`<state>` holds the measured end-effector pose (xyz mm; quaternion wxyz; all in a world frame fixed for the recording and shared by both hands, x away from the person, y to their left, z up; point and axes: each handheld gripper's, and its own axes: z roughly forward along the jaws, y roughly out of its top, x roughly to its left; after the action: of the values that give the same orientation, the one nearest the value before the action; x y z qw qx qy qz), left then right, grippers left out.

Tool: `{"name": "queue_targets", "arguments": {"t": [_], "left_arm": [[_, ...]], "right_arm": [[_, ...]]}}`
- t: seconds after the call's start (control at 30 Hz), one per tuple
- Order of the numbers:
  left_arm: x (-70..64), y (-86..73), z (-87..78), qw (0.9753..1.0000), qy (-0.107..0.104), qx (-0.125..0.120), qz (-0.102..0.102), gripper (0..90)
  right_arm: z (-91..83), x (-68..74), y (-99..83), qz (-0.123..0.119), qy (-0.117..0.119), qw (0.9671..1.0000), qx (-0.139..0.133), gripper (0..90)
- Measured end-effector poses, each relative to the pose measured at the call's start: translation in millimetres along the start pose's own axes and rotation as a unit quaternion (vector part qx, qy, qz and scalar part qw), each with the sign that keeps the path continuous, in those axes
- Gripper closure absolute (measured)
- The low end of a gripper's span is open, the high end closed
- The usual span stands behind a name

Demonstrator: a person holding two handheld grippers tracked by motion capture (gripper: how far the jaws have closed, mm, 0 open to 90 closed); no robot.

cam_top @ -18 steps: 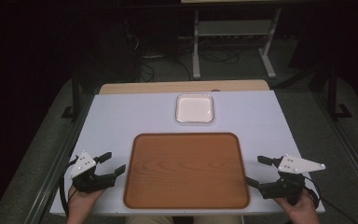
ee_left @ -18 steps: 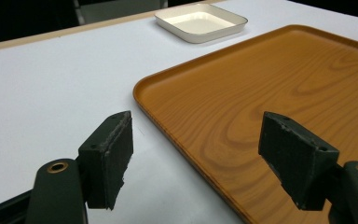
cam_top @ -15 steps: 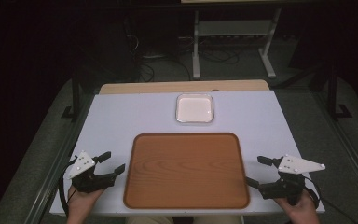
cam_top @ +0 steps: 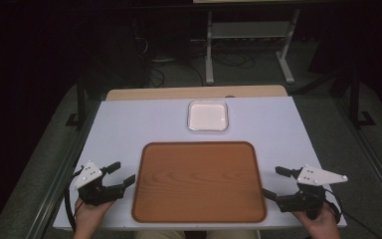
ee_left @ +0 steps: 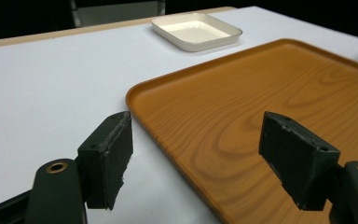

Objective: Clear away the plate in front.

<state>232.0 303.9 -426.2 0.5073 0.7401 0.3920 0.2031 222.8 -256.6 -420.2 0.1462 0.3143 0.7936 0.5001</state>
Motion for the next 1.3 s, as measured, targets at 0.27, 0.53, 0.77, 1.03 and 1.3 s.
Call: {"name": "queue_targets", "arguments": {"t": [0.27, 0.53, 0.77, 1.03, 1.3], "left_arm": [[-6.0, 6.8, 10.5, 0.9997, -0.009, 0.017, 0.017, 25.6], [-11.4, 16.7, 22.4, 0.9986, -0.022, 0.034, 0.035, 25.5], [-12.7, 25.6, 32.8, 0.9976, -0.031, 0.047, 0.04, 25.5], [-16.5, 37.0, 47.9, 0.9963, -0.041, 0.058, 0.047, 25.0], [-19.0, 49.5, 62.2, 0.995, -0.046, 0.069, 0.055, 24.4]], "right_arm": [[-1.5, -3.0, -0.5, 0.008, -0.004, 0.9999, -0.007, 13.2], [-5.7, -3.0, 0.2, 0.015, -0.007, 0.9997, -0.018, 13.2], [-7.3, -3.2, 0.8, 0.015, -0.007, 0.9996, -0.023, 13.2], [-8.7, -4.0, 0.8, 0.016, -0.006, 0.9995, -0.027, 13.2], [-9.7, -4.7, 0.9, 0.016, -0.004, 0.9994, -0.032, 13.2]]}}
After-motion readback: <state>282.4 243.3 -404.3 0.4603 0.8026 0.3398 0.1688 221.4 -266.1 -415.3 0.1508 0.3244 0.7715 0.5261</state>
